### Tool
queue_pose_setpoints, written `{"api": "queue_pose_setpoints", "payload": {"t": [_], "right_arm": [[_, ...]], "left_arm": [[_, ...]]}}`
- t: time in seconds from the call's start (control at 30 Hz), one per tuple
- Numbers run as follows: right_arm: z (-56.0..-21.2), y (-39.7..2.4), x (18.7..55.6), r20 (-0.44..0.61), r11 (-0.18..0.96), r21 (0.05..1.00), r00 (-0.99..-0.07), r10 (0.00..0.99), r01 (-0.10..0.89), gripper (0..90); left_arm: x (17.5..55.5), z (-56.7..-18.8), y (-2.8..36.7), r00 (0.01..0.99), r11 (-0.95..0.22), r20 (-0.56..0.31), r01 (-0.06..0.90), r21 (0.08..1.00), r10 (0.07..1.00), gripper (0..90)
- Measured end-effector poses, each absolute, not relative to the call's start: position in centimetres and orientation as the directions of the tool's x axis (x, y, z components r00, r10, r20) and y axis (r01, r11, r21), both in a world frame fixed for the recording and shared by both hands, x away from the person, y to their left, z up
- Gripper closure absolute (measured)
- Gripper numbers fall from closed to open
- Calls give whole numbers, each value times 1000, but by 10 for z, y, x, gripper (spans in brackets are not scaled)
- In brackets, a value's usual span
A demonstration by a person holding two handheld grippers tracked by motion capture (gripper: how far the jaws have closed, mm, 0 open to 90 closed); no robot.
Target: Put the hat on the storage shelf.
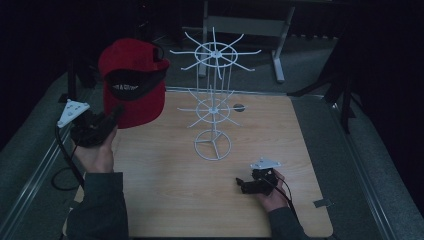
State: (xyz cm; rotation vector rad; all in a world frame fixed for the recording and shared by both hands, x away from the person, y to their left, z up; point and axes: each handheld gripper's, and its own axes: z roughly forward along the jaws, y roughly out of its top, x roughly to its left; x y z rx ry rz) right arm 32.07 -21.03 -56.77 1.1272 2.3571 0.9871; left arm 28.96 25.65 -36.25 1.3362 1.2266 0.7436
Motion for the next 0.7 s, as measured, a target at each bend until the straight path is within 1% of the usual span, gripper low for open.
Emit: {"api": "queue_pose_setpoints", "payload": {"t": [0.7], "right_arm": [[-568, -210, 321, -12, 442, 716, -624, 781, 540, 112]], "left_arm": [[290, -353, 255, 263, 166, -222, 218, 962, 939, 857]]}}
